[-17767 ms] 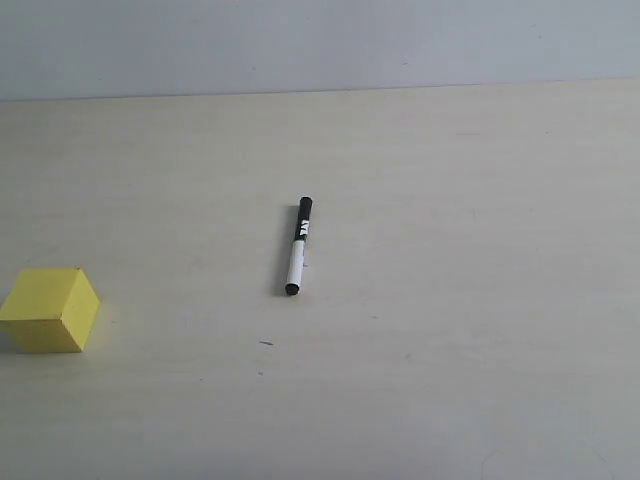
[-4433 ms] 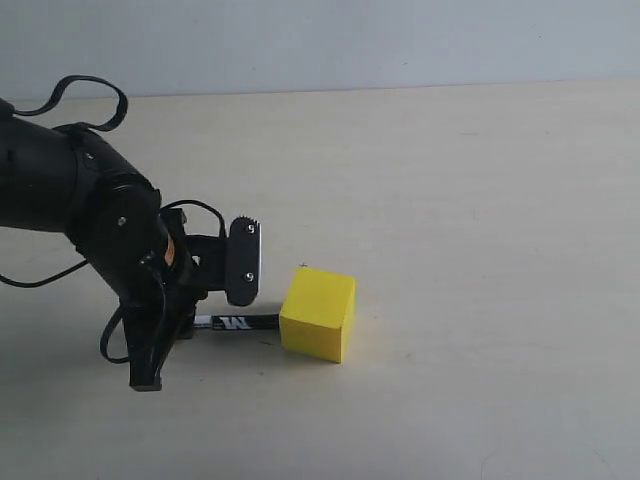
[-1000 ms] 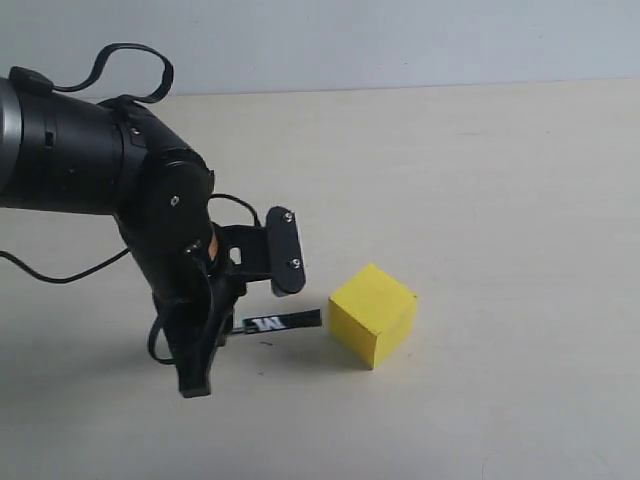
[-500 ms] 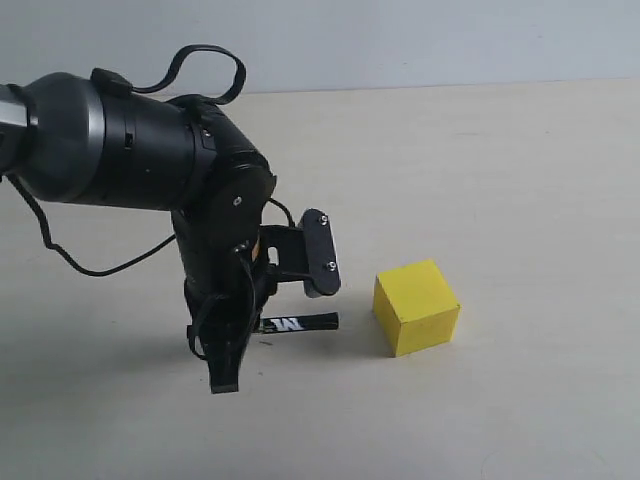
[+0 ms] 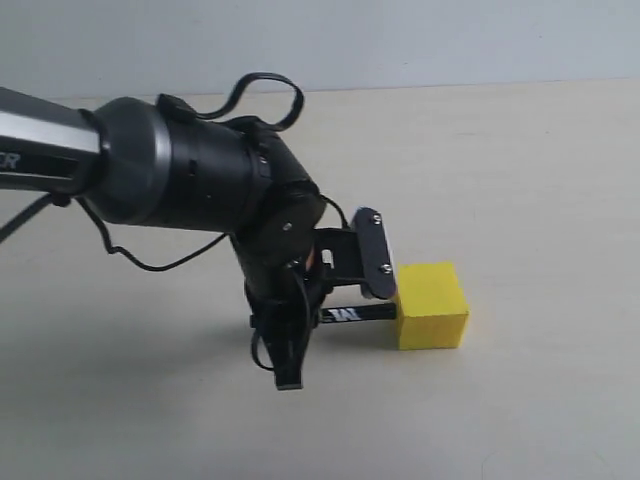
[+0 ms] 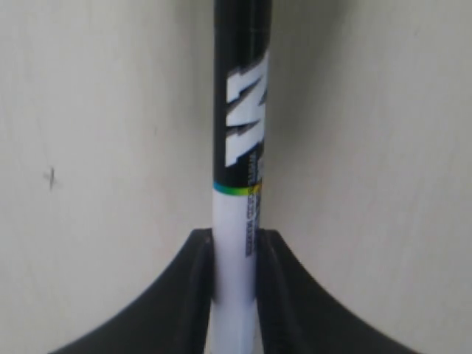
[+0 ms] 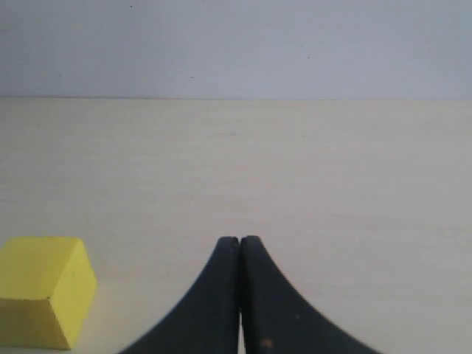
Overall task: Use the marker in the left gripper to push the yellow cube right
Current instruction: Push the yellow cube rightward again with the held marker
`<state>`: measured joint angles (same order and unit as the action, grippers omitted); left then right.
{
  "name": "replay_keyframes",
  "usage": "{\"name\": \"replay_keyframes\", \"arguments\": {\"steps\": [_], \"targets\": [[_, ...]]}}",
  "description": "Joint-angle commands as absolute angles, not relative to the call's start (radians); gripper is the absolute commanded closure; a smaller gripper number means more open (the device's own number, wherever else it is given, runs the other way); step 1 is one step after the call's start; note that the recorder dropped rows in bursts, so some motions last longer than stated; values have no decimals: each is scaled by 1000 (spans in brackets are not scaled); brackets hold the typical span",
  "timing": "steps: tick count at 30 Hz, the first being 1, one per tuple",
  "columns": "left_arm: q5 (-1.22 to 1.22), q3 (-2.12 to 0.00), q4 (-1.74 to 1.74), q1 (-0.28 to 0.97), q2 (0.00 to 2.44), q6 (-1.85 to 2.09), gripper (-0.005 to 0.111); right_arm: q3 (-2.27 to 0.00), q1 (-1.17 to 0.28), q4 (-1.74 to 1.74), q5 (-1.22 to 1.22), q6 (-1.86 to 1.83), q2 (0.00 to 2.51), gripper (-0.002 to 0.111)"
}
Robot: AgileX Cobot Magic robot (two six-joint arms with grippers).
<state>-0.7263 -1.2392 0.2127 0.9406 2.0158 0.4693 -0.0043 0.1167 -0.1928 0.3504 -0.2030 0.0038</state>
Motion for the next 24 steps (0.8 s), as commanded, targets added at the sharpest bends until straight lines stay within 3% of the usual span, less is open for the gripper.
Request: {"name": "replay_keyframes", "arguments": {"steps": [1, 8, 14, 24], "targets": [[-742, -1288, 217, 979, 2035, 447, 107, 0, 123, -196, 346, -204, 0, 108], [-909, -1279, 280, 940, 2013, 406, 107, 0, 123, -196, 346, -204, 0, 108], [-892, -1277, 298, 931, 2005, 410, 107, 0, 123, -196, 346, -204, 0, 108], [-790, -1405, 302, 1084, 2083, 415, 107, 0, 123, -196, 346, -204, 0, 108]]}}
